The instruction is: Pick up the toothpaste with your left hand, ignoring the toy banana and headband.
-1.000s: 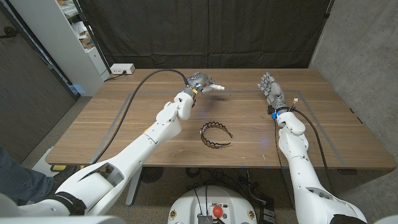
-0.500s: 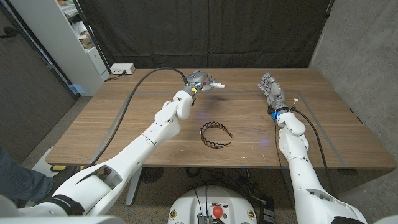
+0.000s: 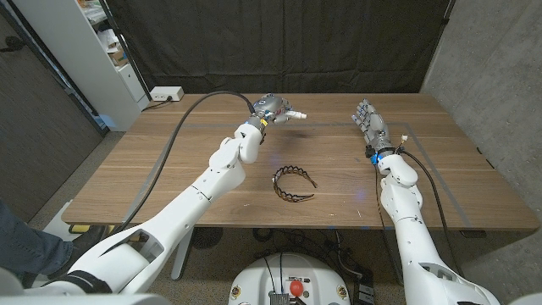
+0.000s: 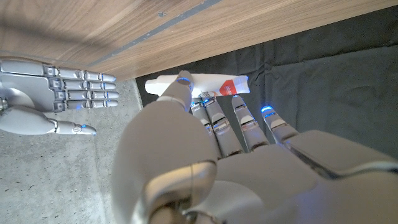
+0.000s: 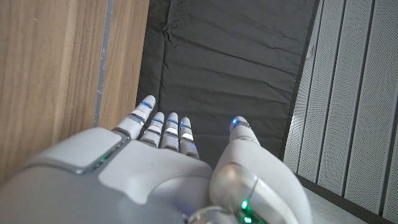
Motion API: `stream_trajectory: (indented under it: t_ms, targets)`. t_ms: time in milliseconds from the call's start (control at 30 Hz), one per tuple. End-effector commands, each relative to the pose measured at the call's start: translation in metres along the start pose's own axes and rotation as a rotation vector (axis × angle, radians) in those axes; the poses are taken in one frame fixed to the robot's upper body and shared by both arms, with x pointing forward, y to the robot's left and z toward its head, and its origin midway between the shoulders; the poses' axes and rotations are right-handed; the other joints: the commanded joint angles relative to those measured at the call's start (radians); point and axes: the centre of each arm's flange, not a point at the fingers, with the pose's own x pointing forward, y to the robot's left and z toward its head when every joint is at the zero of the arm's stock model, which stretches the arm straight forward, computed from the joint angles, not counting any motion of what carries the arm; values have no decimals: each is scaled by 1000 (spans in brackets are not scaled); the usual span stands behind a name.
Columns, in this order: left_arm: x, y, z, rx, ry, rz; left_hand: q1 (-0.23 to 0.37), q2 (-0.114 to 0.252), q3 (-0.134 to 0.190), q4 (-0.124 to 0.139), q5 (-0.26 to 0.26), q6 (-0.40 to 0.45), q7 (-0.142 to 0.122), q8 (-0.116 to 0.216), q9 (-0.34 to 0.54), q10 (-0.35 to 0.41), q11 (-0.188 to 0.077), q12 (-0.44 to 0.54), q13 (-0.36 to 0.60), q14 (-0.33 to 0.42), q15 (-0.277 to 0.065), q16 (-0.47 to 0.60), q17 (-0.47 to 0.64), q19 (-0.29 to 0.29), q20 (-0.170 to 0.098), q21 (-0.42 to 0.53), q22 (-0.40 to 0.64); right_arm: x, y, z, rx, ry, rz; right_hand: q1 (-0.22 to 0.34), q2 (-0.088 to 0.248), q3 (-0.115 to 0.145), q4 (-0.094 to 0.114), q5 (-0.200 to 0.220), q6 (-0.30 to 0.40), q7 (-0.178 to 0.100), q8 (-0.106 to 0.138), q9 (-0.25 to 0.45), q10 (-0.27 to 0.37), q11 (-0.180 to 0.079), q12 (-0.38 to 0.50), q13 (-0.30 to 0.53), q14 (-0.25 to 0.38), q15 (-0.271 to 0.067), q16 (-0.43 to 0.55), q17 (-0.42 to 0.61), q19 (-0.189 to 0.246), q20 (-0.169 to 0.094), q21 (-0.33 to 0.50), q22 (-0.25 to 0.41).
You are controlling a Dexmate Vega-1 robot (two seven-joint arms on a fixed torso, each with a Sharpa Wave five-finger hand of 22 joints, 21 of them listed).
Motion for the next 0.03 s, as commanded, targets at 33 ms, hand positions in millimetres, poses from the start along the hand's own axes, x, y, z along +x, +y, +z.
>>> stream_trajectory:
  t_ms: [33]
  targets:
    - [-7, 2, -1, -1, 5, 8, 9, -1, -4, -2, -2, 8, -2, 6, 2, 2, 4, -6, 4, 9, -20, -4, 1, 4, 5, -1, 5, -4, 3, -1, -6, 5, 3, -9, 3, 2, -3, 3, 11, -1, 4, 2, 7, 0, -2, 2, 8, -1, -4, 4, 4, 5, 1, 5]
